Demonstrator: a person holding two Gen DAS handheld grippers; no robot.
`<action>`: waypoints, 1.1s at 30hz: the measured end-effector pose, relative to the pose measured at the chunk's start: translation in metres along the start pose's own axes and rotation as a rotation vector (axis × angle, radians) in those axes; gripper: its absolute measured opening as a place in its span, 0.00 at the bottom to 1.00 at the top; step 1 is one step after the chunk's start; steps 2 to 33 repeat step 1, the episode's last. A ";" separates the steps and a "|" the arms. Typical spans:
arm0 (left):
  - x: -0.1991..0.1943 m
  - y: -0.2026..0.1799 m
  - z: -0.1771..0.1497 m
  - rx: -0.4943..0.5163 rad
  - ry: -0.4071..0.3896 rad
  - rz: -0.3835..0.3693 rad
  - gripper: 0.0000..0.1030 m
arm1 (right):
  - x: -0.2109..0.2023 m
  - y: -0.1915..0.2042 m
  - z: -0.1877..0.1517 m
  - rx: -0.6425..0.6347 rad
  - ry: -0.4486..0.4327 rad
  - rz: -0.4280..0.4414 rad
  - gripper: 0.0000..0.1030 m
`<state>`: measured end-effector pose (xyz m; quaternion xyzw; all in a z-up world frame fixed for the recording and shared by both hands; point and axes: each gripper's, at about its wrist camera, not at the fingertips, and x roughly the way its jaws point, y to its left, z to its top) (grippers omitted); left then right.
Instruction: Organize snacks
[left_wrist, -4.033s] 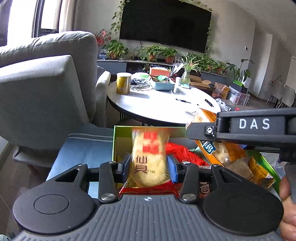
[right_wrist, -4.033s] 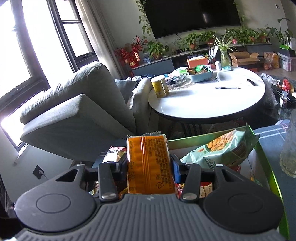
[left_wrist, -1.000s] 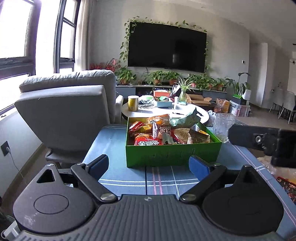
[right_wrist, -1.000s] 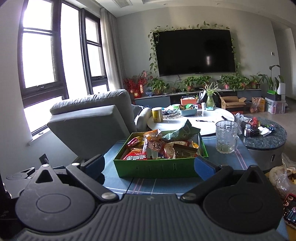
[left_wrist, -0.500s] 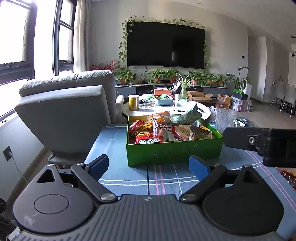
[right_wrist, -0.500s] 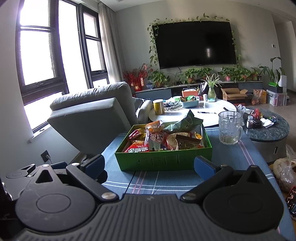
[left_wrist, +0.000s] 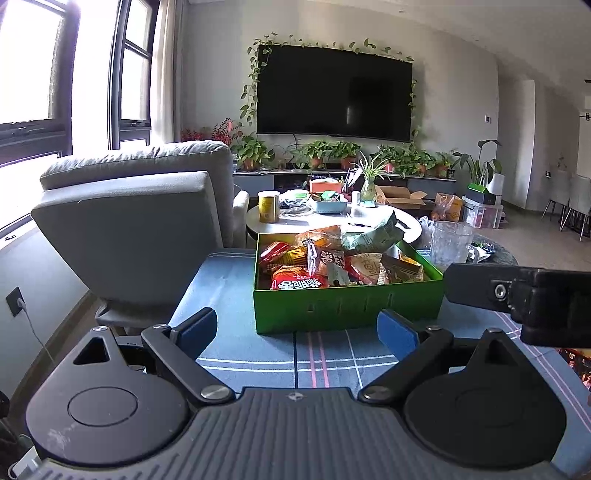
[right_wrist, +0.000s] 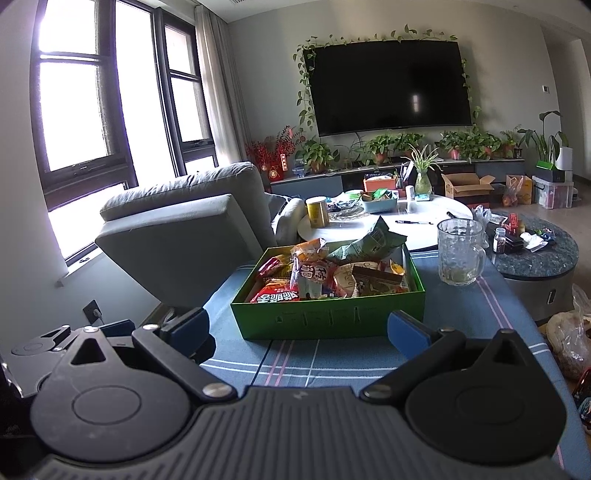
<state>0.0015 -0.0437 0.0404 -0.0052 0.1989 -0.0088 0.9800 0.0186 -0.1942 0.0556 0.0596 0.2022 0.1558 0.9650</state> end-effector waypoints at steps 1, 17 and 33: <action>0.000 0.000 0.000 0.001 0.001 0.000 0.91 | 0.000 0.001 0.000 0.000 0.000 0.001 0.76; 0.000 0.000 0.000 0.001 0.001 0.000 0.91 | 0.000 0.001 0.000 0.000 0.000 0.001 0.76; 0.000 0.000 0.000 0.001 0.001 0.000 0.91 | 0.000 0.001 0.000 0.000 0.000 0.001 0.76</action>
